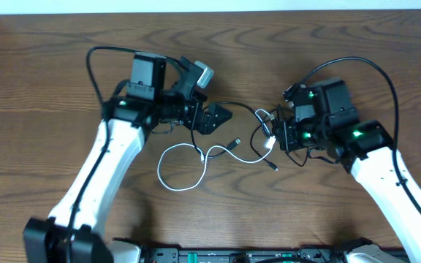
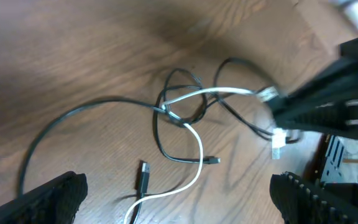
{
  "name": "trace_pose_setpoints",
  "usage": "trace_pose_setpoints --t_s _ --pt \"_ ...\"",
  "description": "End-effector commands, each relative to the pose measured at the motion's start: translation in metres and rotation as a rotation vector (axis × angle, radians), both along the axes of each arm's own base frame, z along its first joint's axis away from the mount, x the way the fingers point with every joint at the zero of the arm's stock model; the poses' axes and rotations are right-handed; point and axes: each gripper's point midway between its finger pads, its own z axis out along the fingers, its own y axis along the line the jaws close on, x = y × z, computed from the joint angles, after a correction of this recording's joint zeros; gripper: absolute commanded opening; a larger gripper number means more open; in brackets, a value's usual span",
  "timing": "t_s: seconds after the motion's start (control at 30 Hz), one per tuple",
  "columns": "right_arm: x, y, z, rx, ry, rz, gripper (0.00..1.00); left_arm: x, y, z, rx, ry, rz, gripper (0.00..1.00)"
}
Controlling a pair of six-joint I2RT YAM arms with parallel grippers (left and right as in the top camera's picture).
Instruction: Untangle cables
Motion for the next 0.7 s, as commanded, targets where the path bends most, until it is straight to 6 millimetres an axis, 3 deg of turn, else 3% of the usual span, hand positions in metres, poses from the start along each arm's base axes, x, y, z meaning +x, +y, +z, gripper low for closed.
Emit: trace_pose_setpoints --t_s 0.0,0.13,0.3,0.67 --pt "-0.002 0.000 0.019 0.061 -0.051 0.046 0.01 0.004 -0.015 -0.022 -0.020 0.074 -0.031 0.99" --pt "-0.004 -0.002 0.033 0.124 -0.075 0.067 0.01 0.002 -0.041 -0.033 -0.158 0.123 -0.149 0.99" --pt "-0.011 0.003 0.048 0.220 -0.084 0.119 0.01 -0.004 -0.070 -0.028 -0.348 0.087 -0.336 0.98" --pt "-0.020 0.010 0.067 0.367 -0.067 0.180 0.01 -0.012 -0.095 -0.030 -0.359 -0.072 -0.467 0.98"
